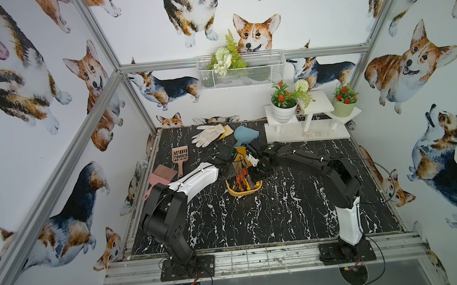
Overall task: Take out the screwdriver from the storage box
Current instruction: Pick up the screwdriver from the storage box.
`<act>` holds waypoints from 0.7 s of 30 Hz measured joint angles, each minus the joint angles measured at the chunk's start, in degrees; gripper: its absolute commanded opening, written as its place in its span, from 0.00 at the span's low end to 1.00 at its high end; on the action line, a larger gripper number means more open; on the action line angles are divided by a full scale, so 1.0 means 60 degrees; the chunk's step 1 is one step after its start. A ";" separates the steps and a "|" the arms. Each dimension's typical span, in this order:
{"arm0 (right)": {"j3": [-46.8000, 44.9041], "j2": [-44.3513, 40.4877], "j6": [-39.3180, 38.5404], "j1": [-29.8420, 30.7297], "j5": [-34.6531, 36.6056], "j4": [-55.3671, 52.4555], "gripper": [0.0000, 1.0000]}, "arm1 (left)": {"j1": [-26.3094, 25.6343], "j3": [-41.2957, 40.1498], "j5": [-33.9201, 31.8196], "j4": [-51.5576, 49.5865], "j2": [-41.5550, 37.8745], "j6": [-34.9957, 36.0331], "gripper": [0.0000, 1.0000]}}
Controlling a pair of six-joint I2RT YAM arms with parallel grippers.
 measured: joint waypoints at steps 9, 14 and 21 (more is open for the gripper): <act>-0.0313 -0.0324 0.0146 -0.0109 0.0033 0.0328 0.00 | 0.0000 0.0000 -0.0036 0.0015 0.0117 0.0000 0.00; -0.0521 -0.0565 0.0219 -0.0237 0.0029 0.0670 0.00 | 0.0000 -0.0004 -0.0022 0.0058 0.0142 0.0000 0.00; -0.0725 -0.0885 0.0393 -0.0503 -0.0135 0.1071 0.00 | -0.0004 -0.0018 -0.0076 0.0051 0.0149 -0.0007 0.00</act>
